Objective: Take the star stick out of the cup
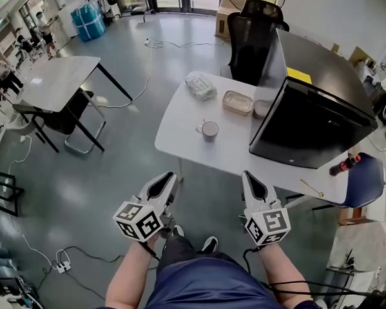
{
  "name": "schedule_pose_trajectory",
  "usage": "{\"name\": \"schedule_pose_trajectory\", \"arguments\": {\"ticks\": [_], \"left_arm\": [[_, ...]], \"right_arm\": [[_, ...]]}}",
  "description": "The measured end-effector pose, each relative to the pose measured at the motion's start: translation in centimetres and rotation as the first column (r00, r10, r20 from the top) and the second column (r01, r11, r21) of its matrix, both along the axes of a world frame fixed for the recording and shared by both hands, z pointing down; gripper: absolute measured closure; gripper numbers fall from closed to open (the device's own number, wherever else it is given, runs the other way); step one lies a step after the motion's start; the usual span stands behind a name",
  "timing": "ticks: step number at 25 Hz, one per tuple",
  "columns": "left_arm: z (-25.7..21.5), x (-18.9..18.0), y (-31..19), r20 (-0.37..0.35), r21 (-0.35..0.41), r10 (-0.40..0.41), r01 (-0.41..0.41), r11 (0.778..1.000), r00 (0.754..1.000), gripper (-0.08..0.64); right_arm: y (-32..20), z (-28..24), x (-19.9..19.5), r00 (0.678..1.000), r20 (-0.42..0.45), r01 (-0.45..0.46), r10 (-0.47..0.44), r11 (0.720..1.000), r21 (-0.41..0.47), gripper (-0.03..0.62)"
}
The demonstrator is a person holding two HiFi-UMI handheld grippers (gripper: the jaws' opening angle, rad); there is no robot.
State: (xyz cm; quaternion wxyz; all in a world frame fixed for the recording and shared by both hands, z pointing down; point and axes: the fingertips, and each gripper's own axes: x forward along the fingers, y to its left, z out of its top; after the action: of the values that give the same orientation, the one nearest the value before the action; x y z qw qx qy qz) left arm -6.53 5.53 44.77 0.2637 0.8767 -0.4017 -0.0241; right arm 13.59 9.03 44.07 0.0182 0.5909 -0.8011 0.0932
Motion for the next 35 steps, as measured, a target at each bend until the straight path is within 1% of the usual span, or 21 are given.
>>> {"name": "schedule_pose_trajectory", "arguments": {"ticks": [6, 9, 12, 18, 22, 28, 32, 35], "left_arm": [[0.5, -0.1, -2.5, 0.011, -0.005, -0.016, 0.017, 1.000, 1.000, 0.506], [0.9, 0.3, -4.8, 0.013, -0.009, 0.001, -0.001, 1.000, 1.000, 0.506], [1.0, 0.7, -7.4, 0.006, -0.010, 0.027, -0.027, 1.000, 1.000, 0.506], [0.4, 0.7, -13.2, 0.003, 0.003, 0.069, -0.069, 0.998, 0.998, 0.506], [0.1, 0.8, -16.3, 0.013, 0.022, 0.098, -0.099, 0.995, 0.995, 0.506], [0.0, 1.1, -19.9, 0.045, 0.060, 0.148, -0.151, 0.987, 0.988, 0.506], [0.8, 1.4, -21.9, 0.053, 0.051, 0.158, -0.161, 0.986, 0.986, 0.506], [1.8, 2.3, -23.1, 0.064, 0.035, 0.163, -0.165, 0.986, 0.985, 0.506]], "right_arm": [[-2.3, 0.8, -0.1, 1.000, 0.004, 0.006, -0.006, 1.000, -0.018, 0.585], [-3.9, 1.2, -0.1, 1.000, -0.001, -0.009, 0.009, 1.000, -0.025, 0.585], [-5.9, 1.2, 0.3, 0.999, -0.002, -0.042, 0.042, 0.999, -0.032, 0.585], [-9.9, 0.5, 0.5, 0.994, -0.015, -0.106, 0.105, 0.994, -0.030, 0.586], [-12.2, 0.2, 0.2, 0.990, -0.020, -0.142, 0.142, 0.989, -0.029, 0.586], [-15.3, -0.2, -0.1, 0.981, -0.029, -0.193, 0.193, 0.981, -0.024, 0.585], [-16.8, -0.2, -0.1, 0.977, -0.034, -0.210, 0.209, 0.977, -0.025, 0.586], [-17.6, 0.4, 0.2, 0.979, -0.035, -0.203, 0.202, 0.978, -0.037, 0.586]]}}
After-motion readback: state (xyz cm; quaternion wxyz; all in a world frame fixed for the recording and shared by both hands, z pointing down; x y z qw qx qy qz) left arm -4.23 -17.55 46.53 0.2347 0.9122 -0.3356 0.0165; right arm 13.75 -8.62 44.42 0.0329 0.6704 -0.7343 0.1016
